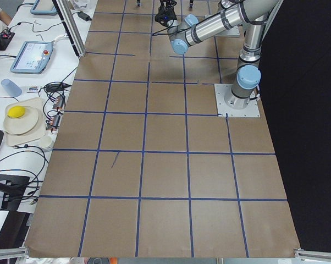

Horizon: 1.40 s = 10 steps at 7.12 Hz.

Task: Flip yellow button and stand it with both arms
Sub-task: 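Grasp the button with the right gripper while the left gripper opens and releases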

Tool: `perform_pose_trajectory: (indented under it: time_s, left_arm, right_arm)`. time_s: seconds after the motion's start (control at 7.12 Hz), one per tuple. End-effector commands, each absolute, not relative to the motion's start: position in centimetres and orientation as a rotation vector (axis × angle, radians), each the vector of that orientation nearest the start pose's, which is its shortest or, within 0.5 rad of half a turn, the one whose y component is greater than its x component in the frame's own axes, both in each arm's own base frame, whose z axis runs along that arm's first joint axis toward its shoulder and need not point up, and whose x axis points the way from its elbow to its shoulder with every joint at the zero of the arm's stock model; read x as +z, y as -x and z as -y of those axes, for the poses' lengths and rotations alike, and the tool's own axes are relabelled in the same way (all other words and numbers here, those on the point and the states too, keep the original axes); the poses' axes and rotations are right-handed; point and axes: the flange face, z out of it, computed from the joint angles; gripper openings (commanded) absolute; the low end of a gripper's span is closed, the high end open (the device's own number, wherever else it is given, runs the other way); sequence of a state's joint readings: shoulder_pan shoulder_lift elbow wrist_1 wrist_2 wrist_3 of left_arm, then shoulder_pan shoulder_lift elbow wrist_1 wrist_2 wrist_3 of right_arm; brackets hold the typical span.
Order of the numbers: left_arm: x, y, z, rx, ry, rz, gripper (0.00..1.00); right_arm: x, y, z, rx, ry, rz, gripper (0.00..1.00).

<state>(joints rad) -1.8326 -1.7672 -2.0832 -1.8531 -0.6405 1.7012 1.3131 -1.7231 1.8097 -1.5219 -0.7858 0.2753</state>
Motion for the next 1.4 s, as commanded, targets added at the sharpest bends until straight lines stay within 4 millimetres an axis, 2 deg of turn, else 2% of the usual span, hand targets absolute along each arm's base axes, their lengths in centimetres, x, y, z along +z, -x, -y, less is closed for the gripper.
perform_pose_trajectory:
  time_s: [0.0,0.14,0.28,0.42,0.84,1.26]
  left_arm:
    - [27.3,33.0,41.4,0.789,0.201,1.261,0.11]
    - [27.4,33.1,41.5,0.79,0.202,1.26,0.12]
    - [27.3,33.0,41.4,0.79,0.2,1.26,0.29]
    - [27.5,33.1,41.5,0.784,0.198,1.257,0.99]
    - [29.0,33.1,42.0,0.74,0.186,1.244,1.0]
    - [32.9,33.6,44.2,0.592,0.346,1.277,1.0]
  right_arm:
    - [46.6,-9.1,45.3,0.17,-0.685,-2.251,0.39]
    - [46.7,-9.1,45.2,0.168,-0.684,-2.252,0.21]
    - [46.8,-9.2,45.2,0.164,-0.683,-2.252,0.16]
    - [46.9,-9.2,45.1,0.161,-0.681,-2.253,0.15]
    - [47.1,-8.9,45.3,0.159,-0.688,-2.252,0.12]
    - [48.2,-7.8,45.4,0.107,-0.675,-2.355,0.11]
